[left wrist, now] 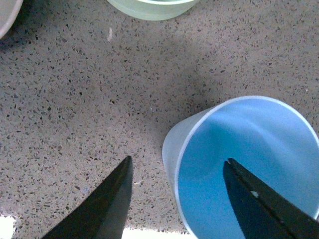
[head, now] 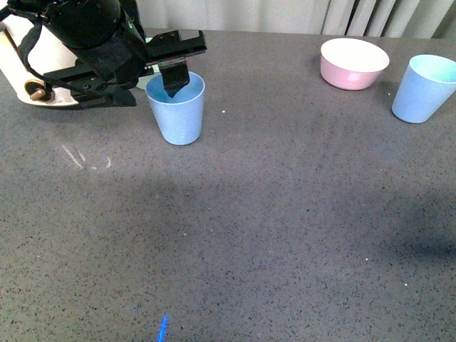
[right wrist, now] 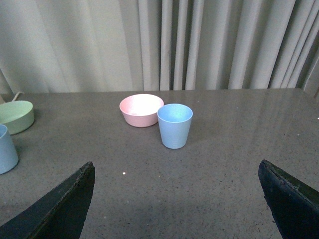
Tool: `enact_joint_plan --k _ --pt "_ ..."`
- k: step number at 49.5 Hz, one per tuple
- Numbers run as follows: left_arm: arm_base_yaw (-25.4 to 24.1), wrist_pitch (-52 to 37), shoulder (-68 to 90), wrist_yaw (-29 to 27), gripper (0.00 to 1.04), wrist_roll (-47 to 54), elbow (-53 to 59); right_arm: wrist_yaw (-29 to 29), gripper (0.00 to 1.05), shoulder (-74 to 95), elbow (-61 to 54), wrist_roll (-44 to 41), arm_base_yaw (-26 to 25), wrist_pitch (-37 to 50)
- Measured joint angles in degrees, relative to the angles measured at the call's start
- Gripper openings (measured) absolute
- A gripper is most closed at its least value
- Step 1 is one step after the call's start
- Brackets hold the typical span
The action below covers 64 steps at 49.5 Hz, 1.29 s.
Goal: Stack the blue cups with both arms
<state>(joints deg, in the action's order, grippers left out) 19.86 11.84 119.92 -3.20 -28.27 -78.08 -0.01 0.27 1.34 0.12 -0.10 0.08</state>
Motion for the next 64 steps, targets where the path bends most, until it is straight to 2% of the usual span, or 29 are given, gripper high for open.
enact_joint_plan --k 20,29,48,64 --pt "1.4 3.0 0.0 -0.9 0.02 -0.6 -0.1 0.0 0.96 0.0 0.0 0.0 0.0 0.0" --pt "3.9 6.4 -1.4 -0.6 0.02 -1.2 0.1 0.0 0.96 0.0 0.0 0.0 0.0 0.0" --pt "15.0 9.2 -3.3 0.7 0.02 -4.1 -0.6 0.0 0.96 0.0 0.0 0.0 0.0 0.0" --pt "17.0 8.3 1.5 -0.2 0.02 -5.8 -4.0 0.0 0.96 0.0 0.0 0.0 0.0 0.0"
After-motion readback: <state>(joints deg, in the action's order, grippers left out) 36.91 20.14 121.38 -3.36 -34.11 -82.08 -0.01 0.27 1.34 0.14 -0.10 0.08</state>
